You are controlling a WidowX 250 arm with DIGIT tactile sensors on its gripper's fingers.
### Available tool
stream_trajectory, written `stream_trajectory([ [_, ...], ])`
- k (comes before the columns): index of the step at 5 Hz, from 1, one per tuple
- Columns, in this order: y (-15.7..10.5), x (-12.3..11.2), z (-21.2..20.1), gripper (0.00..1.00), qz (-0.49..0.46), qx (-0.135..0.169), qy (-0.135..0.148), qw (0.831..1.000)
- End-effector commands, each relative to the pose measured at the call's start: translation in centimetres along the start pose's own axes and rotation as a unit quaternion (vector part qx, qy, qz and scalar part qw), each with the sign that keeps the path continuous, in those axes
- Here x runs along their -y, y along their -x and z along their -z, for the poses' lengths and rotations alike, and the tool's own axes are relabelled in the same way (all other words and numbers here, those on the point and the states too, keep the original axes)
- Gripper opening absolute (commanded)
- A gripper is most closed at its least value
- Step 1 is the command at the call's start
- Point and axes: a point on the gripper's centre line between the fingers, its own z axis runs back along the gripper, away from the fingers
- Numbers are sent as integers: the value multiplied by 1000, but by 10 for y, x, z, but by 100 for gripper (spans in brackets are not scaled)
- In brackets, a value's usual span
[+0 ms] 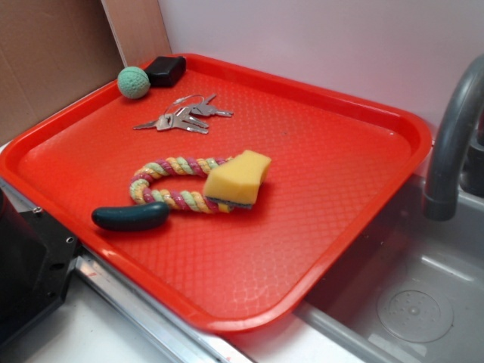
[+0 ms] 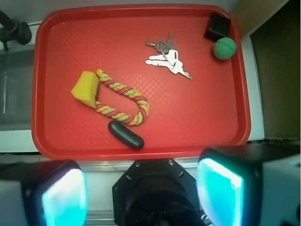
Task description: Grab the silver keys.
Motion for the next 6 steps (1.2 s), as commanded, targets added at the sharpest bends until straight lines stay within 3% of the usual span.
stream_trajectory([
  [1, 0, 0, 0, 100, 0, 0, 0, 1000],
  [2, -31, -26, 33, 100, 37, 65, -87, 993],
  [3, -72, -40, 67, 100, 89, 152, -96, 980],
  [4, -99, -46, 100, 100, 112, 207, -101, 967],
  [5, -104, -48, 119, 100, 184, 200, -71, 960],
  [6, -108, -65, 144, 100, 202, 183, -55, 961],
])
